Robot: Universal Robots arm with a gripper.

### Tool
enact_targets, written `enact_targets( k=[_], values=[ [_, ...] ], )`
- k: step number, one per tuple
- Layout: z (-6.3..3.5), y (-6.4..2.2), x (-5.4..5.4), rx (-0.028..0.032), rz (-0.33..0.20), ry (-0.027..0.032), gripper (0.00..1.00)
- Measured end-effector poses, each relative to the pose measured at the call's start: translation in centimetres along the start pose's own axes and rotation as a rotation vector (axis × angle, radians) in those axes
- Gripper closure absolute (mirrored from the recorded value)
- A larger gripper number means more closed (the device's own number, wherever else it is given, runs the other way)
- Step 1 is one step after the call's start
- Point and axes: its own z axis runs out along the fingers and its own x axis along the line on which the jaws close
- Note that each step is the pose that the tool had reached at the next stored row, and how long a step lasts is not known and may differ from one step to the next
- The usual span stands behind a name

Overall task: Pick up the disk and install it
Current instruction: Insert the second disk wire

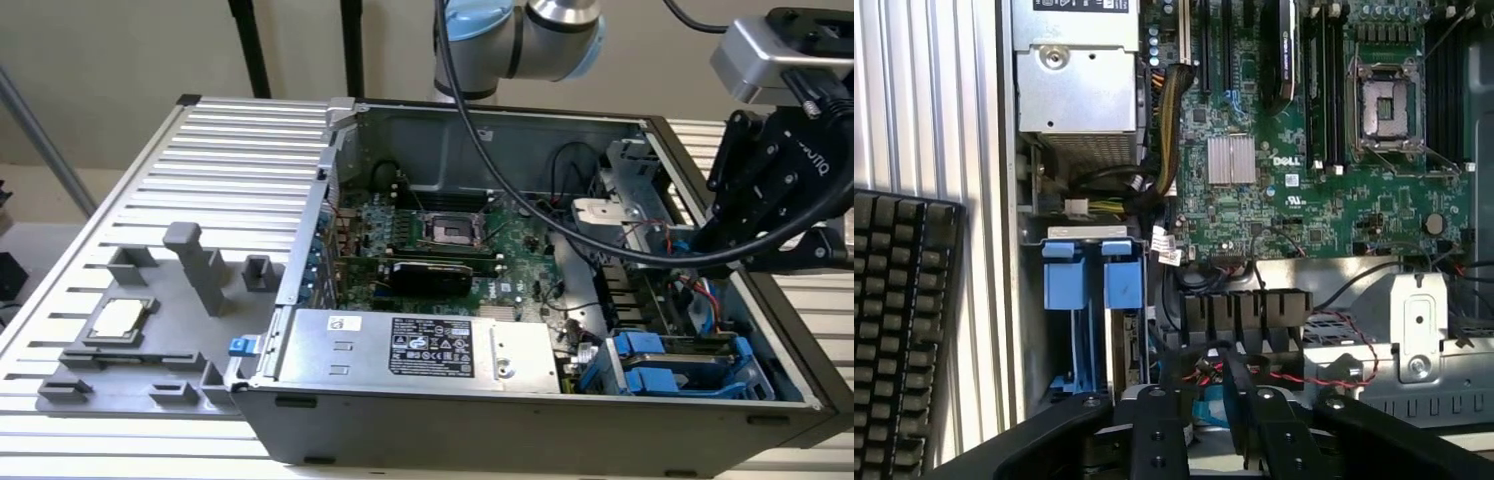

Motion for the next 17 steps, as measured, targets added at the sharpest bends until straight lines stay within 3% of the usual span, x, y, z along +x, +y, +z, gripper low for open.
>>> enact_targets(
  k=[1,7,12,17],
  values=[
    [0.06,-0.02,-0.11,0.0,0.0,0.0006,0.67],
    [0.45,-0.17,-0.9,0.0003,0.0,0.0053,0.67],
    [0.59,-0.49,-0.93,0.0008,0.001,0.0138,0.67],
    [0.75,-0.8,-0.89,0.0002,0.001,0.018,0.67]
  ],
)
